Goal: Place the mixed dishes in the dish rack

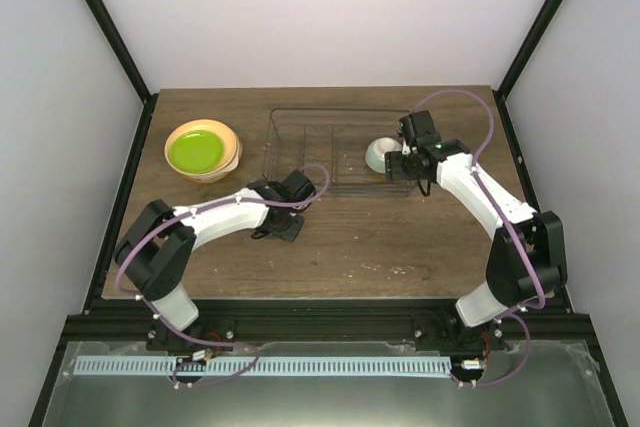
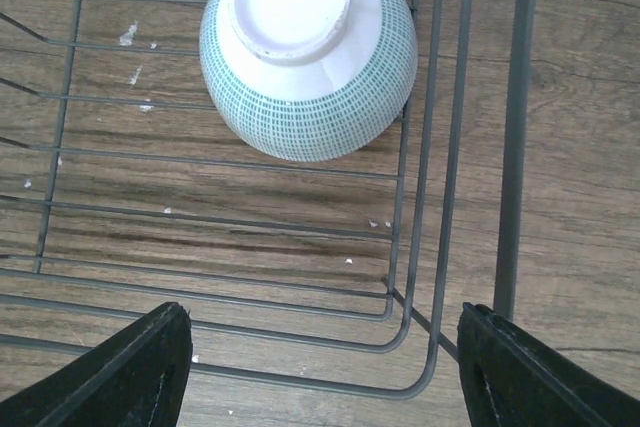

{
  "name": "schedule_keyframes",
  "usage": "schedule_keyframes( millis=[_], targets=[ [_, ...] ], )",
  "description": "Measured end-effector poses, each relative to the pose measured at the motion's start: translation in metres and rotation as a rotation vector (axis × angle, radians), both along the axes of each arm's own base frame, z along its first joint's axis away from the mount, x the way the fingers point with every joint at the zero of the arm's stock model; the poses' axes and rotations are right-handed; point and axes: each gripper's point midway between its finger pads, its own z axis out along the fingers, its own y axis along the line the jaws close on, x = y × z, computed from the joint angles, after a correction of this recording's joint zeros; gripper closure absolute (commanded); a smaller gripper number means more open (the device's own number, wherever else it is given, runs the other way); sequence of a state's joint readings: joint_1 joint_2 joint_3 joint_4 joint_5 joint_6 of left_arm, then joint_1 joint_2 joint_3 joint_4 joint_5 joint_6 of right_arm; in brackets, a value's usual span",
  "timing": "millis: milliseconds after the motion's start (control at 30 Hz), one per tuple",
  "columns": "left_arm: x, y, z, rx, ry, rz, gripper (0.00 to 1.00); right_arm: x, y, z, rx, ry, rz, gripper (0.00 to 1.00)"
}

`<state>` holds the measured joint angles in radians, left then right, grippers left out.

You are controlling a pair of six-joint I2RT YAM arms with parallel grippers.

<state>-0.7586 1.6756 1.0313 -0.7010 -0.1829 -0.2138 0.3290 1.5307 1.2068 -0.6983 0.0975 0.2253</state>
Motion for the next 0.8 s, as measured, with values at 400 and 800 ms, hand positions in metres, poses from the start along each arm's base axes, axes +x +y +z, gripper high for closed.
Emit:
schedule_keyframes(
  millis=[400, 800],
  targets=[
    [-0.010, -0.029, 0.155, -0.513, -0.235, -0.007, 1.00, -0.027, 0.039, -0.007, 0.267, -0.040, 0.165, 0.26],
    [0.034, -0.024, 0.234, -1.188, -0.265, 0.230, 1.00, -0.081, 0.092, 0.039, 0.791, -0.265, 0.542, 0.26]
  ],
)
